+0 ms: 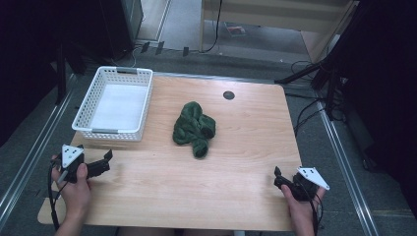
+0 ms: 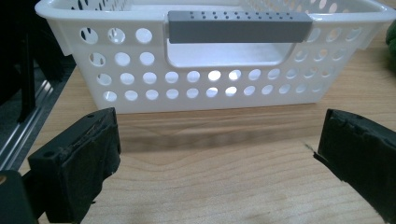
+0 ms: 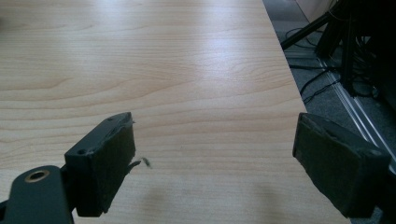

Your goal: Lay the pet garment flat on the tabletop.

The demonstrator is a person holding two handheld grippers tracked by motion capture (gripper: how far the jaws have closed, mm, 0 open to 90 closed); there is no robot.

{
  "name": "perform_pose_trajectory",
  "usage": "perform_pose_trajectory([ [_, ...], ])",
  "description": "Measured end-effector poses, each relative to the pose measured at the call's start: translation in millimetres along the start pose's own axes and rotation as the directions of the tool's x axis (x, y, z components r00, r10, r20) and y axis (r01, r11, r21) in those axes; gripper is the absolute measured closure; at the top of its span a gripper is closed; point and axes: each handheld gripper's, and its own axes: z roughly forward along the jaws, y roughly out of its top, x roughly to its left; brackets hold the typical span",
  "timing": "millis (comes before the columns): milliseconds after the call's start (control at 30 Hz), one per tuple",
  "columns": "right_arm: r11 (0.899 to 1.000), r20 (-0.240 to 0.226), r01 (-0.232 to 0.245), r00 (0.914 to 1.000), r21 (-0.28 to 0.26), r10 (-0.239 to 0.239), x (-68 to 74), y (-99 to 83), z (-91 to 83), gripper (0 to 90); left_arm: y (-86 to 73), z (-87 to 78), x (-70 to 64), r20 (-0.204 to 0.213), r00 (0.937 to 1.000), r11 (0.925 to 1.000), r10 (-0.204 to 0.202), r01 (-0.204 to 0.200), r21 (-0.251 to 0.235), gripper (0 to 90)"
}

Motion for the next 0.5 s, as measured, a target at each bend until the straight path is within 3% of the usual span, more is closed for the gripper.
perform_pose_trajectory([
  [300,1.0,-0.012,-0.019,0.9997,-0.02,0.019,2.8,10.5,-5.1,14.2,-0.2,0.3,-2.7,-0.005,0.9998,0.9998,0.02,-0.02,-0.003,0.0],
  [467,0.999,-0.032,0.01,0.9994,-0.046,-0.012,20.6,27.9,-9.8,14.2,-0.6,-0.4,-2.7,0.003,0.9998,0.9998,0.018,-0.018,-0.005,0.0],
  [500,0.999,-0.049,0.028,0.9983,-0.042,-0.03,30.9,35.7,-9.3,14.1,-0.5,-0.7,-2.0,0.006,0.9999,0.9999,0.016,-0.016,-0.003,0.0],
])
